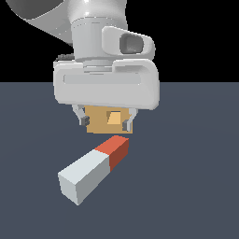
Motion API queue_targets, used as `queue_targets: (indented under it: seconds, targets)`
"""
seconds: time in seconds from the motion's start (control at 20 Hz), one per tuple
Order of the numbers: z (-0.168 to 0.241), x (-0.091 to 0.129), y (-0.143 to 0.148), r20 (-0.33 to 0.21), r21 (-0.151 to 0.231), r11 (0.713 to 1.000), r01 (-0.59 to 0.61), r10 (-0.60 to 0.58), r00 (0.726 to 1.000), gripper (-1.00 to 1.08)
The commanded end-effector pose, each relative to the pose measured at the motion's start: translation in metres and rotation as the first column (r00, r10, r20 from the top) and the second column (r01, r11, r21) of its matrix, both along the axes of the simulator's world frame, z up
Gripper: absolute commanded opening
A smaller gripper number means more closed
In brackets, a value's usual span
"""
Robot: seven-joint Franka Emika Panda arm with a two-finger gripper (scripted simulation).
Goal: Insert the peg into the horizontal hole in a box.
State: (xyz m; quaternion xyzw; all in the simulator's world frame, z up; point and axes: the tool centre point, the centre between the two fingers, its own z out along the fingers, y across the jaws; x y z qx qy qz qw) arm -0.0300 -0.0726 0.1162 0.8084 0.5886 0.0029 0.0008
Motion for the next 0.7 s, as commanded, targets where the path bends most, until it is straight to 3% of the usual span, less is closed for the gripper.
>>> queue_targets:
  seconds: [0.0, 0.35, 0.65]
  targets:
    - [-0.014, -0.011, -0.014, -0.002, -0.002, 0.997, 0.079, -0.079, 0.997, 1.00]
    - [-0.039, -0.033, -0.035, -0.005, -0.003, 0.977, 0.215, -0.215, 0.977, 1.00]
    - [-0.043, -0.037, -0.038, -0.007, -0.003, 0.972, 0.233, -0.233, 0.972, 1.00]
